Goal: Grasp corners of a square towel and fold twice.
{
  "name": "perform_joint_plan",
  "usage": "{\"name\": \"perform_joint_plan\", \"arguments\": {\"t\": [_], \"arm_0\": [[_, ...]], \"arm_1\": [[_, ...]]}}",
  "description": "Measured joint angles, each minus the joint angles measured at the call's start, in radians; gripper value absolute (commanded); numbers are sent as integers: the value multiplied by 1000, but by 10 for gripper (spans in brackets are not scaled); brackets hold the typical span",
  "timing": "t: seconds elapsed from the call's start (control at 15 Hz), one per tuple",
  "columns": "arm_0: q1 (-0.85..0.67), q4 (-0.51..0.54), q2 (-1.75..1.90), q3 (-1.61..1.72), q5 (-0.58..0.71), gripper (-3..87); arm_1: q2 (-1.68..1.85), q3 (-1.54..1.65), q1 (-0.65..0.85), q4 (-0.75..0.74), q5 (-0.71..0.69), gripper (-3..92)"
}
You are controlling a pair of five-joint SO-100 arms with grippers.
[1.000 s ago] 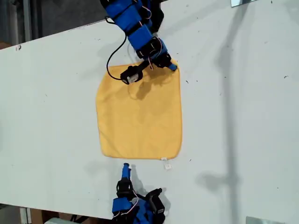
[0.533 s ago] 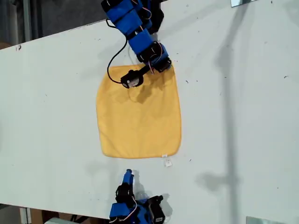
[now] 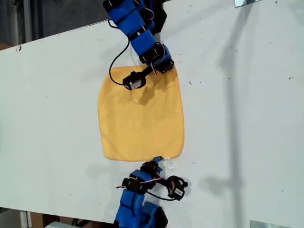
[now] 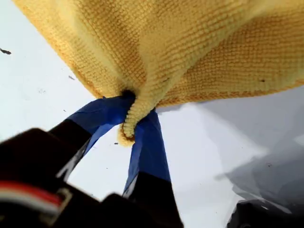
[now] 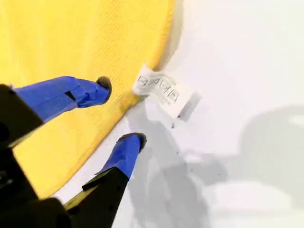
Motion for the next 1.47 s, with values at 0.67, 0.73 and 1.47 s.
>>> {"name": "perform_joint_plan", "arguments": {"t": [0.67, 0.73, 1.47], "arm_0": [[92, -46, -511, -420, -71, -14], [98, -58, -528, -442, -69, -14], [101, 328, -311, -707, 187, -14]], "arm_1": [[-8, -3, -11, -9, 2, -1], [-8, -3, -12, -9, 3, -1], [216, -437, 32, 419, -117, -1]]}}
